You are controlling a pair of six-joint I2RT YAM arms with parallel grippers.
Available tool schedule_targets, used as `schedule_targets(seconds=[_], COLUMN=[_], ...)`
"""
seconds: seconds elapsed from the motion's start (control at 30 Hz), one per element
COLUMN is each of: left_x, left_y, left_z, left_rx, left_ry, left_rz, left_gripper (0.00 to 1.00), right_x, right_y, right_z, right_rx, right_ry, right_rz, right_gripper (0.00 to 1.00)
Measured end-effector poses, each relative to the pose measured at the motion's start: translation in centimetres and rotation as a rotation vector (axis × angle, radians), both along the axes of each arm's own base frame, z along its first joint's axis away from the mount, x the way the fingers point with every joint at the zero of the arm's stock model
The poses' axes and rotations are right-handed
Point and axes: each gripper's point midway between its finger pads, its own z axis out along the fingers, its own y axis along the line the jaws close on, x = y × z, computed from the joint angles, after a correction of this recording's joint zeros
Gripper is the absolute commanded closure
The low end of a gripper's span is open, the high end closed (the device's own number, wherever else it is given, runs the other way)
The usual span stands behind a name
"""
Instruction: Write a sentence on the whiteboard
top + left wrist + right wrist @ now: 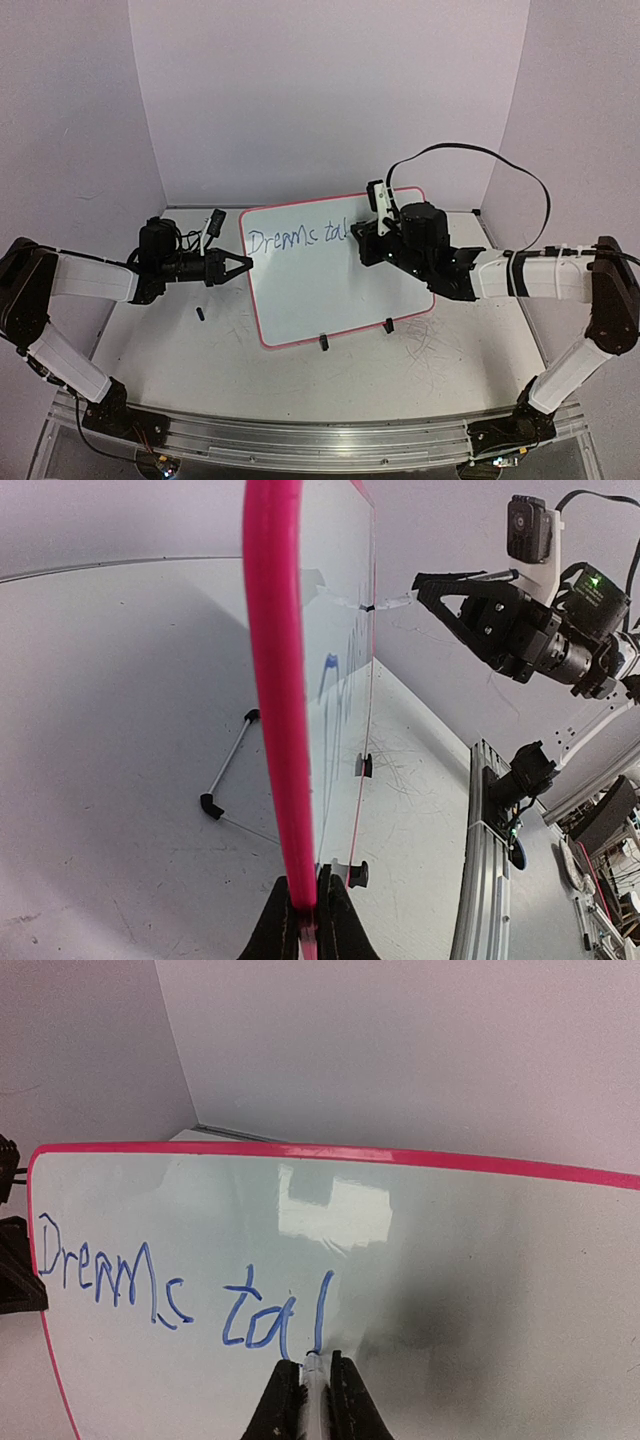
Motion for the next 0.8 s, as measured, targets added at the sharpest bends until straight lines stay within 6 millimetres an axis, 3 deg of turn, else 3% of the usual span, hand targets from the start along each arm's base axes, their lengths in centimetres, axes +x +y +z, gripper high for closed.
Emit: schedule_targets(seconds=[0.43, 0.8], left_x=[0.0, 0.0], left_y=[0.0, 0.0], left_z=[0.0, 0.0], left_rx=[0.0, 0.0], left_ry=[0.0, -0.001], left_rz=[0.0, -0.001], left_gripper=[1.0, 1.0], right_x=[-0.6, 0.7], right_y=[0.0, 0.1], right_z=[-0.9, 1.9], right_rx=[-0.004, 0.021], right_ry=[0.022, -0.03], right_rz=[0.01, -0.033], right_gripper=[1.0, 1.0])
